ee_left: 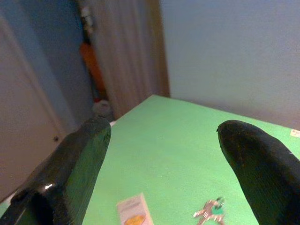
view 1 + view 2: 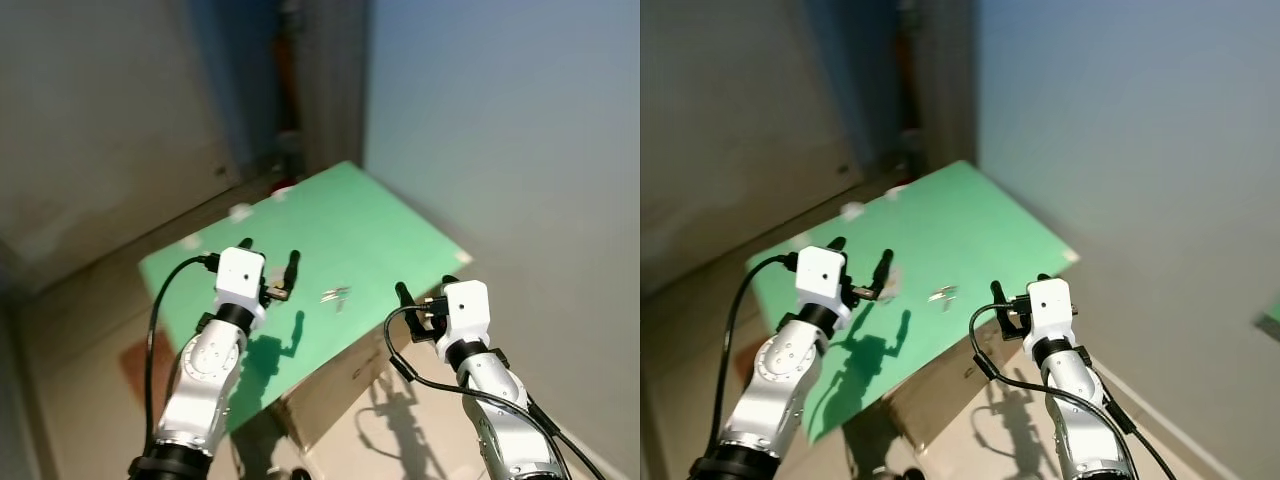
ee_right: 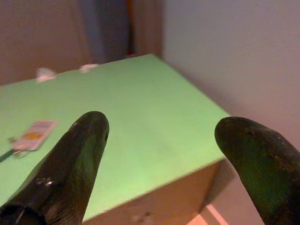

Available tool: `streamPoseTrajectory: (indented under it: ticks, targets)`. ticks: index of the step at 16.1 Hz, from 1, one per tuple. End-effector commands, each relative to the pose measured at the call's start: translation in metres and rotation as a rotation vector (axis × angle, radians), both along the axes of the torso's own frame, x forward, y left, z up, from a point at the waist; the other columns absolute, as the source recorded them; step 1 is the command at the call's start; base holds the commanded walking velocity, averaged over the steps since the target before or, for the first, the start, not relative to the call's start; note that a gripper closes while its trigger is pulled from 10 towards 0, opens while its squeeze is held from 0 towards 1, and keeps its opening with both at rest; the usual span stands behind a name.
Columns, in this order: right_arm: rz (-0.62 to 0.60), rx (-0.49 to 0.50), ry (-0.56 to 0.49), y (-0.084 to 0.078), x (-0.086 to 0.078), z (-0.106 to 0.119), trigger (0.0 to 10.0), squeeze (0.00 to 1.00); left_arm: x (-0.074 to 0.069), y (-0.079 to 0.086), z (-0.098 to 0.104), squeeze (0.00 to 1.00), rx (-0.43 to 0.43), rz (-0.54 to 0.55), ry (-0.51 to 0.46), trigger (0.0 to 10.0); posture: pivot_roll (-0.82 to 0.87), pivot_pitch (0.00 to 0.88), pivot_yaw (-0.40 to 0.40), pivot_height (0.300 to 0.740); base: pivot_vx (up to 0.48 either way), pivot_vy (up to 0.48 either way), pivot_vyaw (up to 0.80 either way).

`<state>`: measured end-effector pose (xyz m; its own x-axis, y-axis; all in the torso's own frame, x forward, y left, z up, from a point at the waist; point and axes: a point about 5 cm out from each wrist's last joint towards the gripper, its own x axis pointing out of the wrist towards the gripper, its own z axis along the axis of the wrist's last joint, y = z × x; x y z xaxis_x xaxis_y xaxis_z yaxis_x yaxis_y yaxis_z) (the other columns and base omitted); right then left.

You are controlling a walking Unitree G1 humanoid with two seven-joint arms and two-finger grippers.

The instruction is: Hang keys on a hook

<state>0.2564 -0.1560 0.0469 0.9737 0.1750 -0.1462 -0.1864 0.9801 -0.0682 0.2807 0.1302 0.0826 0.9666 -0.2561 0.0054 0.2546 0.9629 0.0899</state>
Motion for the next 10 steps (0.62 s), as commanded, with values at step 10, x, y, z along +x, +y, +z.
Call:
streamPoseTrajectory:
  ticks: [10]
  targets:
    - [0.03, -0.007, 0.03, 0.0028, -0.0018, -0.0038, 10.0, 0.0, 0.0002, -0.0108, -0.0045, 0.0, 0.071, -0.009, 0.02, 10.0, -0.22, 0.053, 0.121, 0.74, 0.166, -0.026, 0.0]
